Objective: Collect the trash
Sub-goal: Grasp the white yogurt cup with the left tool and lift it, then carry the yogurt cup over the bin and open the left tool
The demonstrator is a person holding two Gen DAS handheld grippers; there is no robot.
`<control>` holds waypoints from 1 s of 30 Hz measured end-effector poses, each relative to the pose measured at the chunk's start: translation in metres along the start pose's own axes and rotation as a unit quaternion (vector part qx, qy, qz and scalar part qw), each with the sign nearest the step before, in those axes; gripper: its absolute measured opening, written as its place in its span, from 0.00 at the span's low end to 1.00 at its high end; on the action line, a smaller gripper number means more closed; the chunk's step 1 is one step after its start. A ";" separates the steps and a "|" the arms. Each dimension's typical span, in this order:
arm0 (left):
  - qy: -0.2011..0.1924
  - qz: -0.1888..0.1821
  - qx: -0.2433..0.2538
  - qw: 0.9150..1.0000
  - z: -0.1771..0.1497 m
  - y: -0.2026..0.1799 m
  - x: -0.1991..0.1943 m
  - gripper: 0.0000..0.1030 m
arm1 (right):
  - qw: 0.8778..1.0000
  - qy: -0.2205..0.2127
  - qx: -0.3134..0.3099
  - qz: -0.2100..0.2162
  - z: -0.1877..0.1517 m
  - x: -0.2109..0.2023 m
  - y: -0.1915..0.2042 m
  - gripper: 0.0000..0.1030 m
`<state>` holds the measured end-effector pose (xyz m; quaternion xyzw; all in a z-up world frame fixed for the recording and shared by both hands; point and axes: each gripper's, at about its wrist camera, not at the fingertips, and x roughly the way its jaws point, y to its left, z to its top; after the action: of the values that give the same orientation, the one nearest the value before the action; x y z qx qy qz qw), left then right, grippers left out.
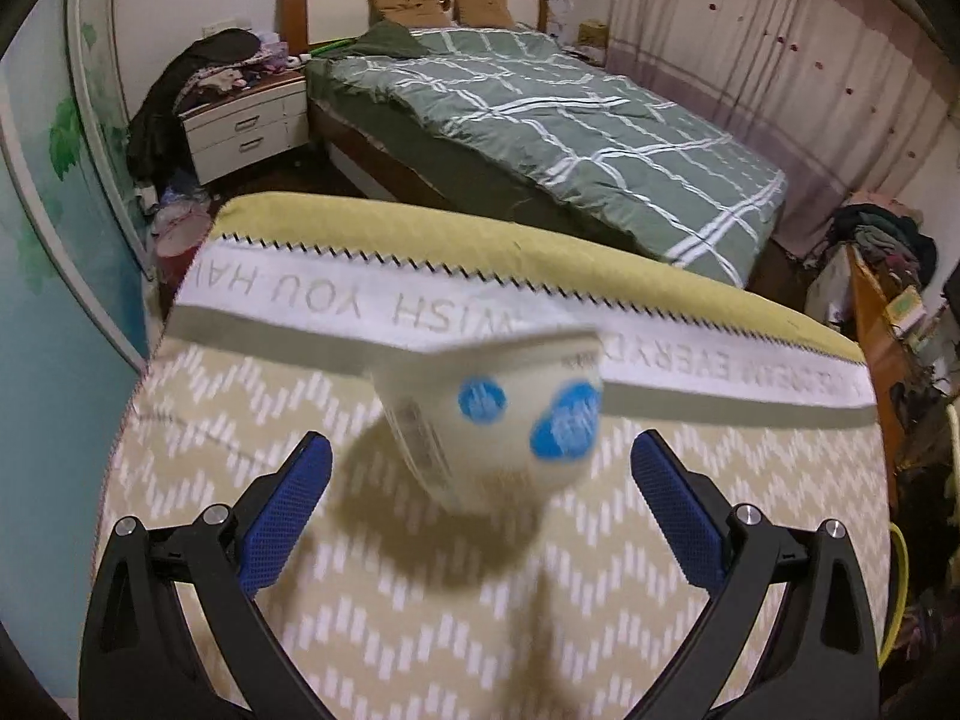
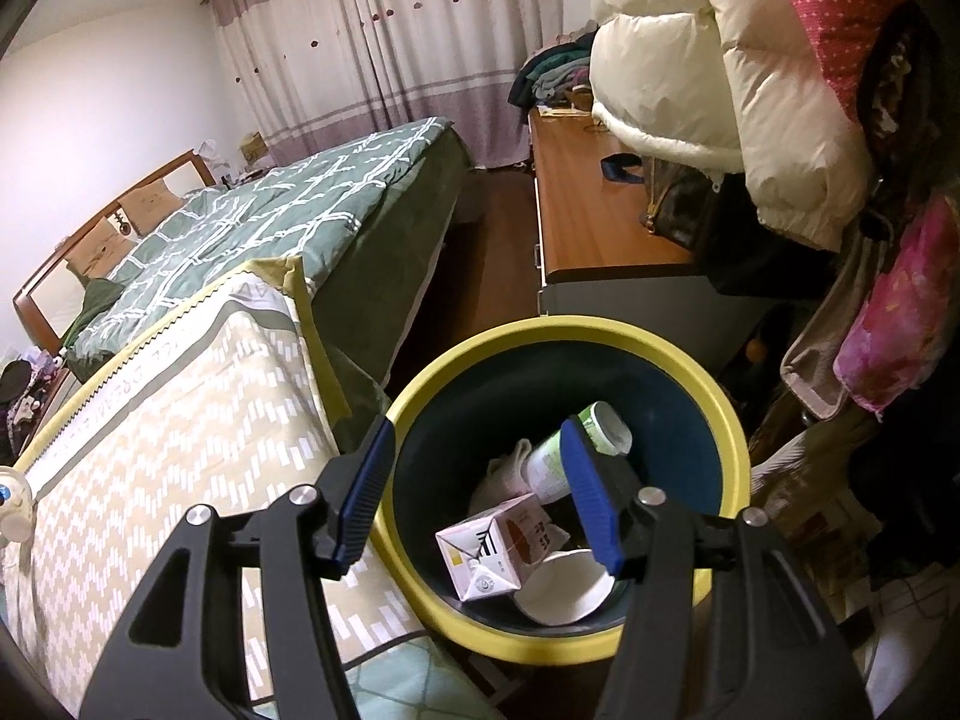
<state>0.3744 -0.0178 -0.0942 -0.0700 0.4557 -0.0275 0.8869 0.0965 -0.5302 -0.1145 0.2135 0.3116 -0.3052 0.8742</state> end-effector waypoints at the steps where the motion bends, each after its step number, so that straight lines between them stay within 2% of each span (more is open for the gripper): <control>1: 0.004 0.003 0.000 1.000 0.004 0.001 0.004 0.95 | 1.000 0.001 0.002 0.001 0.000 0.001 -0.001 0.53; 4: 0.023 -0.005 -0.007 1.000 0.013 0.003 0.017 0.95 | 1.000 0.006 0.006 0.004 0.001 0.003 -0.002 0.53; 10: 0.029 -0.008 -0.010 0.999 0.025 0.004 0.032 0.95 | 1.000 0.011 0.007 0.009 0.000 0.006 0.000 0.53; 11: 0.031 -0.008 -0.009 0.999 0.026 0.004 0.033 0.92 | 1.000 0.010 0.007 0.009 0.000 0.005 0.000 0.53; 12: 0.030 -0.008 -0.007 0.999 0.026 0.004 0.034 0.87 | 1.000 0.010 0.007 0.009 0.000 0.005 0.000 0.53; 19: 0.001 -0.025 0.029 0.999 0.016 -0.014 0.006 0.86 | 1.000 0.007 0.006 0.014 0.000 0.005 0.001 0.53; 21: -0.012 -0.034 0.049 0.998 0.008 -0.026 -0.011 0.86 | 1.000 -0.001 0.005 0.018 0.000 0.001 0.002 0.53; 25: -0.029 -0.076 0.094 0.992 -0.015 -0.065 -0.049 0.86 | 1.000 -0.008 -0.005 0.027 -0.003 -0.005 0.000 0.53; 30: -0.044 -0.131 0.161 0.977 -0.049 -0.135 -0.084 0.86 | 0.999 -0.010 -0.019 0.038 -0.007 -0.027 -0.016 0.54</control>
<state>0.2876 -0.1466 -0.0347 0.0134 0.3930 -0.2138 0.8942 0.0668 -0.5271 -0.1043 0.2059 0.3002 -0.2675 0.8921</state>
